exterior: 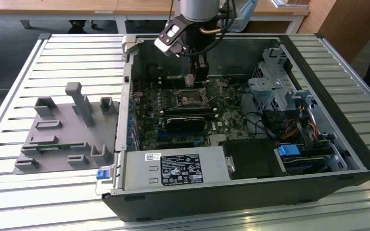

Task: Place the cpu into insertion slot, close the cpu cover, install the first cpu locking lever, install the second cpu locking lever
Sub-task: 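Place the cpu into insertion slot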

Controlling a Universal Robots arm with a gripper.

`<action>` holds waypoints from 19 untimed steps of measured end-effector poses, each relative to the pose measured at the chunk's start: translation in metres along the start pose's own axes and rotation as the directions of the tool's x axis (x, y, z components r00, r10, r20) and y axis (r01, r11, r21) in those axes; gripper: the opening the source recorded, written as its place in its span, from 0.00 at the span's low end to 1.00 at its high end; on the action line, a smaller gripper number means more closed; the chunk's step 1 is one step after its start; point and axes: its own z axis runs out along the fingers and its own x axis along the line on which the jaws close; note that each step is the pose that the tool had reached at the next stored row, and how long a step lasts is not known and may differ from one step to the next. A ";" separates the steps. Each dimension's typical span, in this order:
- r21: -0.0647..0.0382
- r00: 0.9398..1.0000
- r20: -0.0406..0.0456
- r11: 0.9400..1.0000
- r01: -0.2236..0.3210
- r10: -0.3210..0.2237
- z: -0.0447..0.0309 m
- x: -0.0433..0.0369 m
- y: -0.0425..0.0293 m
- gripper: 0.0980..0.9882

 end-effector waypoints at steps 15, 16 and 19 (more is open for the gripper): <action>0.000 1.000 0.000 1.000 0.000 0.000 0.0052 0.0000 -0.0004 0.50; 0.000 1.000 0.000 1.000 0.000 0.000 0.0055 0.0000 -0.0004 0.50; 0.000 1.000 0.000 1.000 0.000 0.000 0.0063 0.0000 -0.0004 0.50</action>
